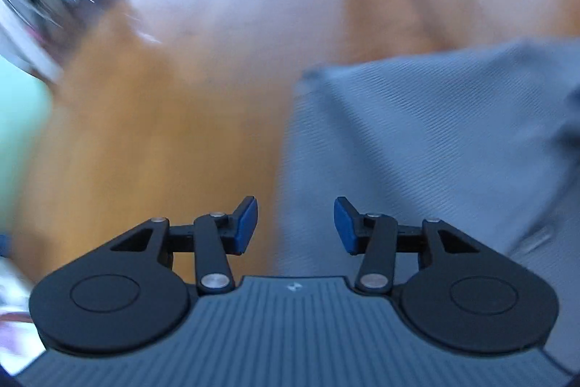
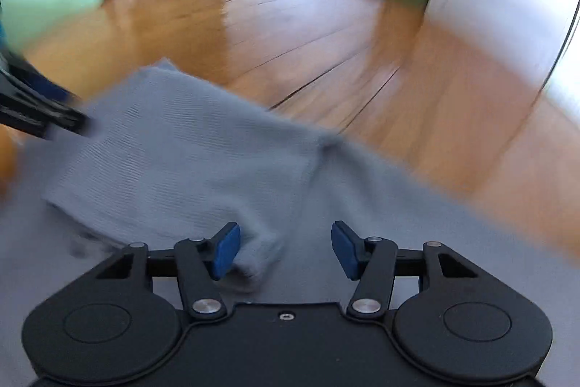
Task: Fold clothes
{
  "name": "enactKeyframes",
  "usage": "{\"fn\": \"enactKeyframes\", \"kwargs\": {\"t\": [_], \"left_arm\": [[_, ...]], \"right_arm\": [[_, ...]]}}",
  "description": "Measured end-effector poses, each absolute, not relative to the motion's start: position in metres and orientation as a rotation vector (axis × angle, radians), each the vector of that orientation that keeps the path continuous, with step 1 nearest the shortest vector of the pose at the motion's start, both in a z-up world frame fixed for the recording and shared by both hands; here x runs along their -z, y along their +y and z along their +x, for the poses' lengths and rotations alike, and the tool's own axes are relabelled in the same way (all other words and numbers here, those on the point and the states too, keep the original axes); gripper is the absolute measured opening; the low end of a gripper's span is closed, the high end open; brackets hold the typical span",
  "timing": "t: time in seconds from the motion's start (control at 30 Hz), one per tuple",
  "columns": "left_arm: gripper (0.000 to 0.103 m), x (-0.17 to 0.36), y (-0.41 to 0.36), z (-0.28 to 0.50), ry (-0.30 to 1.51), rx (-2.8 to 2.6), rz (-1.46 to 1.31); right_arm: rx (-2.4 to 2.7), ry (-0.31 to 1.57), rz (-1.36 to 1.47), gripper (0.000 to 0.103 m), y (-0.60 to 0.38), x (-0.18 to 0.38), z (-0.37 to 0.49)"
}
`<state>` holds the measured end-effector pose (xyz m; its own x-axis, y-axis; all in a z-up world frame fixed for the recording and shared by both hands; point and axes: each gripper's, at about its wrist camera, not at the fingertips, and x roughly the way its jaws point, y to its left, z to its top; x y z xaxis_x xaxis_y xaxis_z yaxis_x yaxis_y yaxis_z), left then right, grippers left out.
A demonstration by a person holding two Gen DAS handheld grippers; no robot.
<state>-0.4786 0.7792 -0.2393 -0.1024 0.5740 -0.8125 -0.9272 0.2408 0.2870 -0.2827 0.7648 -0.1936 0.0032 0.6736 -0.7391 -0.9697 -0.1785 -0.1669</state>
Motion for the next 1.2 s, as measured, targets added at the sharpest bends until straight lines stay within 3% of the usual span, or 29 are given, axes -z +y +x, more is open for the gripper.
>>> {"fn": "enactKeyframes", "kwargs": {"t": [0.13,0.37,0.5,0.57,0.8,0.9,0.97,1.03,1.13,1.2], "left_arm": [[0.054,0.222,0.757,-0.524,0.906,-1.315,-0.637],[0.057,0.235,0.682,-0.587,0.673,-1.229,-1.026],[0.06,0.238,0.665,-0.597,0.654,-1.067,-1.062],[0.072,0.233,0.656,-0.6,0.643,-1.01,-1.035],[0.072,0.249,0.626,-0.608,0.666,-0.924,-1.082],[0.066,0.249,0.615,-0.606,0.645,-0.941,-1.063],[0.003,0.251,0.607,-0.604,0.623,-0.949,-1.078],[0.003,0.247,0.599,-0.599,0.615,-1.022,-1.052],[0.003,0.217,0.573,-0.582,0.679,-1.156,-0.793],[0.003,0.226,0.574,-0.582,0.761,-1.188,-0.79]], "right_arm": [[-1.558,0.408,-0.832,0.062,0.749,0.173,-0.295],[-1.783,0.648,-0.705,0.062,0.715,0.151,-0.327],[-1.923,0.76,-0.683,0.062,0.68,0.145,-0.366],[-1.993,0.761,-0.722,0.062,0.657,0.14,-0.391],[-2.031,0.707,-0.841,0.062,0.609,0.132,-0.461],[-2.027,0.782,-0.803,0.062,0.591,0.131,-0.48],[-2.03,0.816,-0.796,0.062,0.579,0.135,-0.494],[-2.013,0.786,-0.845,0.062,0.57,0.145,-0.51],[-1.999,0.78,-0.897,0.062,0.561,0.155,-0.518],[-2.002,0.808,-0.905,0.062,0.558,0.161,-0.516]]}}
